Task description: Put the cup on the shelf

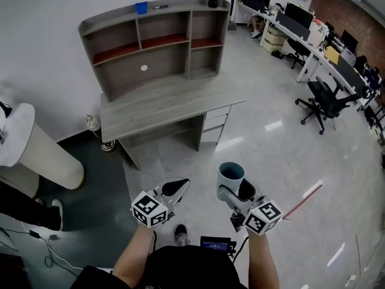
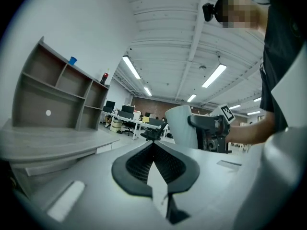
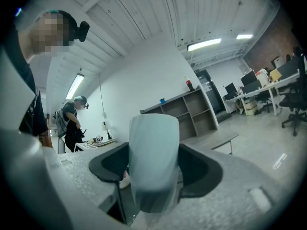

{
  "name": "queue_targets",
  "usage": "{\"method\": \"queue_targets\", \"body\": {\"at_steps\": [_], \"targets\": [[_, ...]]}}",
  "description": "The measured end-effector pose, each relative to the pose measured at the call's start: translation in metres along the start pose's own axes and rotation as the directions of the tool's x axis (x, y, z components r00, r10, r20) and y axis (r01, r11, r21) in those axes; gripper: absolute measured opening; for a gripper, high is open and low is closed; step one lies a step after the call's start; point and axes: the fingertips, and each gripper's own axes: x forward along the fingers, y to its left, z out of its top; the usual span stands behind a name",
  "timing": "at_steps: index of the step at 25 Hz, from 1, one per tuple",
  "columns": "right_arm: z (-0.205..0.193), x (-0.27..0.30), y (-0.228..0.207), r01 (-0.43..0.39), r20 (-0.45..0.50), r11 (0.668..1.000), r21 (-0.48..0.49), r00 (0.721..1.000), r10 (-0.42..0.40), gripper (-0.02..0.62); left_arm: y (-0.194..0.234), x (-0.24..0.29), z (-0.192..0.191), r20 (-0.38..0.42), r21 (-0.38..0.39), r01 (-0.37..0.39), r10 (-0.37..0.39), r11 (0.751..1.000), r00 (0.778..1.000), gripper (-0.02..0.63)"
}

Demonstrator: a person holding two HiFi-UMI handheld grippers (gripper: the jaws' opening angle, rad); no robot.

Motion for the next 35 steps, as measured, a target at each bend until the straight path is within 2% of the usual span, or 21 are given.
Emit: {"method": "queue_targets", "body": {"at_steps": [2,4,9,14,20,28,35], "targets": [[0.002,0.013,-0.002,0.008,0.001,1.0,0.004,1.0,-0.008,0.325,0.007,0.004,-0.004,-0.056,0.08,0.022,-0.018,0.997,0.998,0.0],[0.005,0.025,-0.005,0.019,0.004,1.0,0.007,1.0,-0.019,0.325,0.012,0.011,-0.002,-0.076,0.108,0.061,-0.053,0.992,0.996,0.002],[0.004,0.046,-0.013,0.043,0.002,0.999,0.014,0.999,-0.043,0.325,0.022,0.025,-0.001,-0.072,0.083,0.121,-0.116,0.989,0.991,0.0],[0.003,0.055,-0.029,0.064,-0.009,0.998,0.025,0.998,-0.064,0.325,0.035,0.038,-0.005,-0.075,0.042,0.138,-0.135,0.99,0.988,0.002],[0.002,0.076,-0.061,0.063,-0.009,0.997,0.048,0.998,-0.063,0.325,0.07,0.06,-0.005,-0.057,-0.007,0.099,-0.1,0.995,0.993,0.001],[0.027,0.123,-0.12,0.006,-0.002,0.998,0.055,1.0,-0.006,0.325,0.121,0.113,0.012,-0.062,0.01,0.039,-0.039,0.999,0.997,0.002],[0.054,0.153,-0.179,-0.034,-0.004,0.998,0.053,0.999,0.034,0.325,0.158,0.171,0.038,-0.026,-0.006,0.002,-0.002,1.0,1.0,0.002]]}}
